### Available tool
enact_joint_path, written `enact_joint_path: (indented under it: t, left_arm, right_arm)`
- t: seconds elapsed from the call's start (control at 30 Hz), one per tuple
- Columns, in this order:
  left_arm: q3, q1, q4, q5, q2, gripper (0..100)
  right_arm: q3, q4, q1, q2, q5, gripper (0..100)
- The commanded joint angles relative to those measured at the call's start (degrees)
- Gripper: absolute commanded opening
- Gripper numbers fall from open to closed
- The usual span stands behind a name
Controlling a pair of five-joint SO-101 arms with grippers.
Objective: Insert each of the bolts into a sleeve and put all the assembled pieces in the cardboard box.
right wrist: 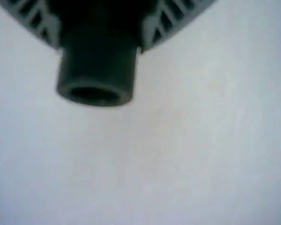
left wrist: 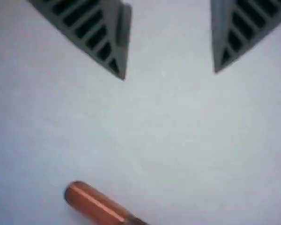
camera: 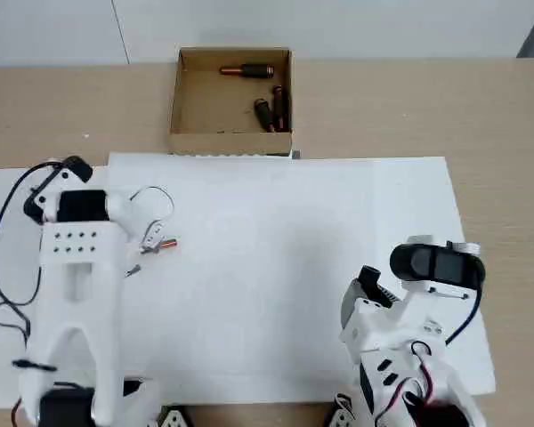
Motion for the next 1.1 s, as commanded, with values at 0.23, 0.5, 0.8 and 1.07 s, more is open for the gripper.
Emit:
enact_joint_path:
  t: [0.23, 0.5, 0.8, 1.07]
  left_arm:
    - [-2.33, -4.57, -1.85, 0.09, 7.30, 12]
    - [-2.24, -4.40, -8.97, 0.09, 7.74, 12]
    - [-2.42, -4.40, -9.76, 0.09, 12.84, 12]
    - [-2.42, -4.40, -15.03, 0.09, 15.12, 12]
  right_arm:
    - [0.35, -1.36, 0.57, -0.13, 0.70, 0.3]
    - [0.35, -1.36, 0.57, -0.13, 0.70, 0.3]
    - [0.53, -1.36, 0.57, -0.13, 0.70, 0.3]
    - [0.53, -1.36, 0.48, -0.13, 0.70, 0.3]
